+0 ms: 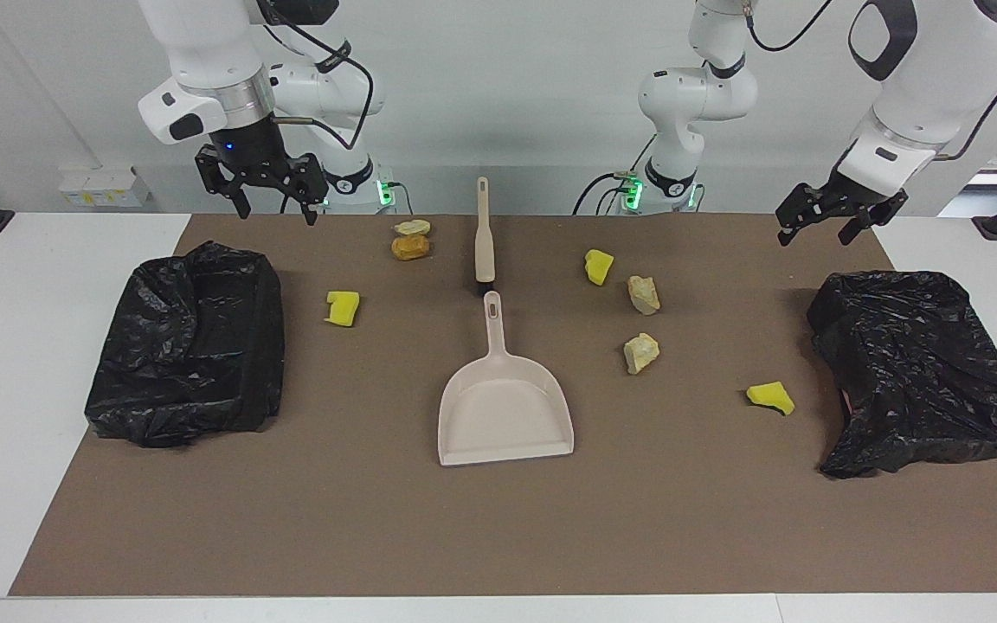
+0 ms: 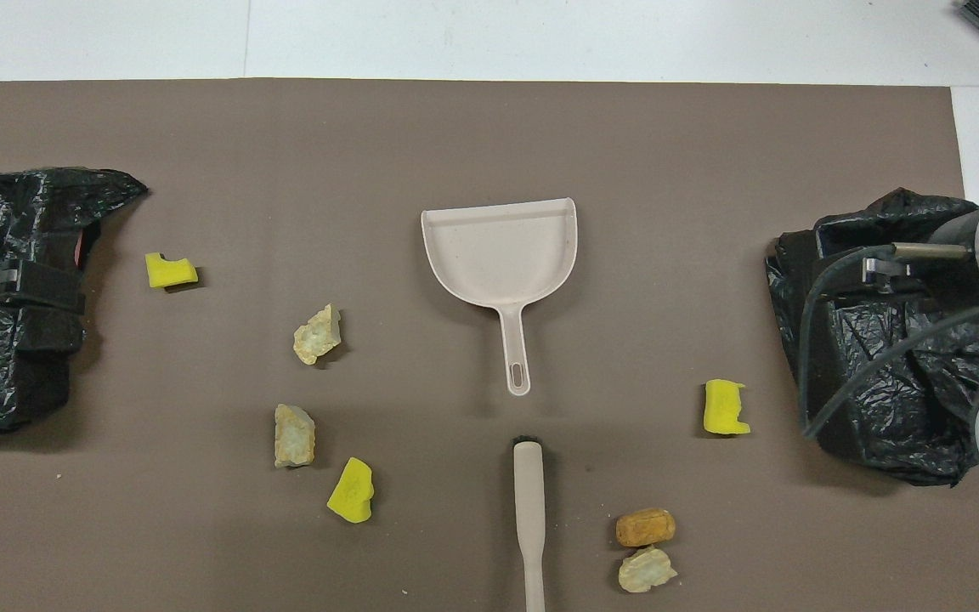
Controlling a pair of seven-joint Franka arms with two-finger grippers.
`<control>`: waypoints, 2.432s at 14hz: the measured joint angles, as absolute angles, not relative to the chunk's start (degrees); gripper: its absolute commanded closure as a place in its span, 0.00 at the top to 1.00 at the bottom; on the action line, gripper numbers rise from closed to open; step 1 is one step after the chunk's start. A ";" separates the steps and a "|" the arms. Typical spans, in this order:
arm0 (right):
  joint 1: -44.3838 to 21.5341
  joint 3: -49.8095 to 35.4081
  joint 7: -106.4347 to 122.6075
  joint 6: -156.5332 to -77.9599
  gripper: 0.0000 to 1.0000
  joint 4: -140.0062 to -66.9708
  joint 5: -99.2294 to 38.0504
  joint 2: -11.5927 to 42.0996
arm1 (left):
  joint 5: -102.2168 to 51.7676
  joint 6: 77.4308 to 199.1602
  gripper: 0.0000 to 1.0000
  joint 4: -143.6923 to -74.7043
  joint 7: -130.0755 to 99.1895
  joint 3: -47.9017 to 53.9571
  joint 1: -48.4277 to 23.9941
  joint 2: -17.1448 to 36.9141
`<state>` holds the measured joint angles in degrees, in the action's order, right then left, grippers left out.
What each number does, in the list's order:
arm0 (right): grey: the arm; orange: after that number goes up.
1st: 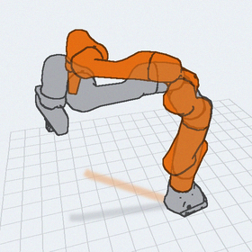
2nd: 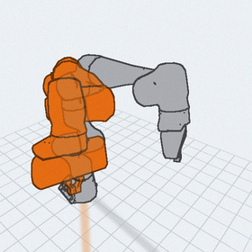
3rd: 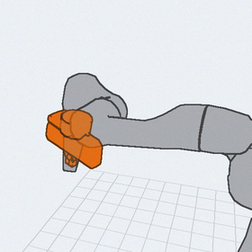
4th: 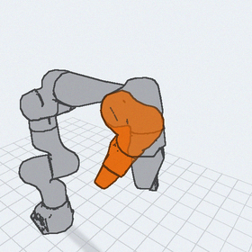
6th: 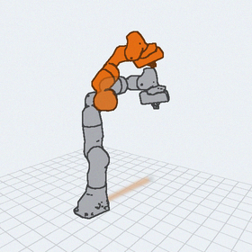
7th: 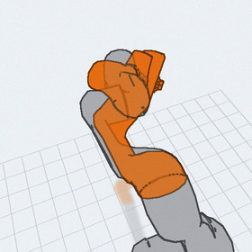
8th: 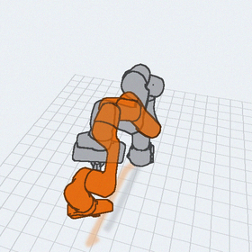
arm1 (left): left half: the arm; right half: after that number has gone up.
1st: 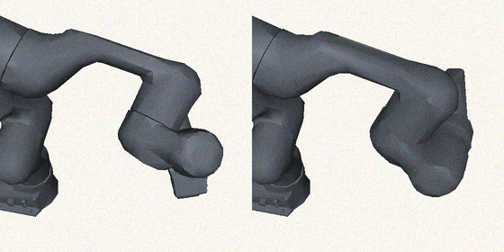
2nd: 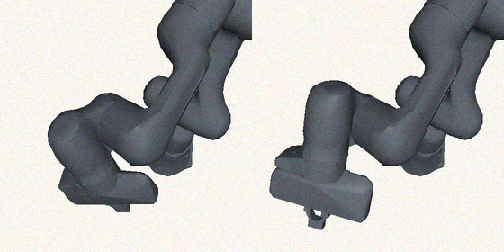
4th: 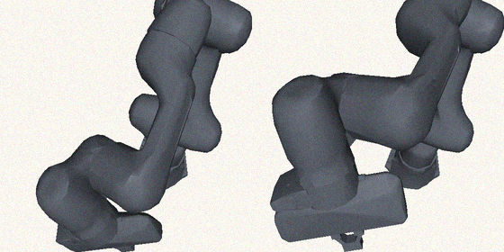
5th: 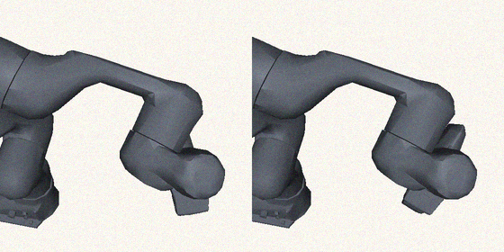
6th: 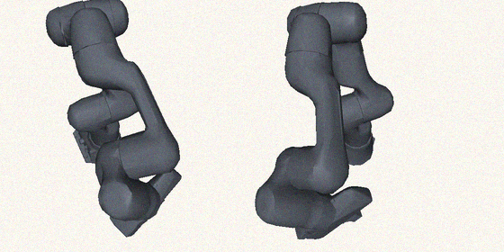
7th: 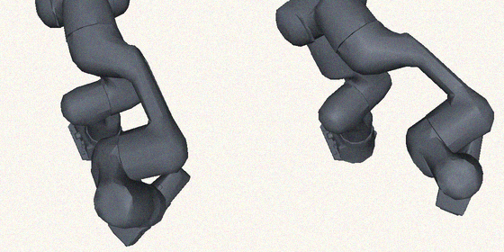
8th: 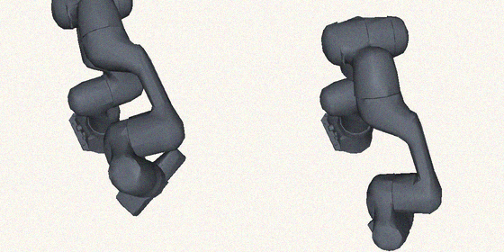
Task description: Sweep and dump trash in bin
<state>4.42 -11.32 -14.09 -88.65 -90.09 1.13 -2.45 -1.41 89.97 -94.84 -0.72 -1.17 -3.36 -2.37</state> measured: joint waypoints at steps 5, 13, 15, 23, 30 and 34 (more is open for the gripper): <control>4.42 -11.32 -14.09 -88.65 1.00 -90.09 1.13 -2.45 | -1.41 89.97 1.00 -94.84 -0.72 -1.17 -3.36 -2.37; 5.40 -11.21 -14.05 -88.65 1.00 -90.23 1.13 -2.45 | -1.41 89.97 1.00 -94.84 -0.72 -1.17 -3.36 -2.37; 5.44 -11.22 -14.05 -88.65 1.00 -90.55 1.13 -2.46 | -1.41 89.92 1.00 -94.84 -0.72 -1.17 -3.36 -2.38; 2.63 -11.83 -14.90 -96.64 1.00 -93.13 0.92 0.02 | -5.63 91.70 1.00 -98.66 3.11 0.58 -7.93 -3.74; -10.66 -12.11 -29.63 -111.50 1.00 -93.94 1.11 13.23 | -6.25 107.96 1.00 -116.63 4.70 0.79 -18.58 -6.57; -16.30 -12.07 -33.60 -115.41 1.00 -93.97 1.16 18.19 | -6.42 118.70 1.00 -127.63 1.22 0.81 -26.82 -7.55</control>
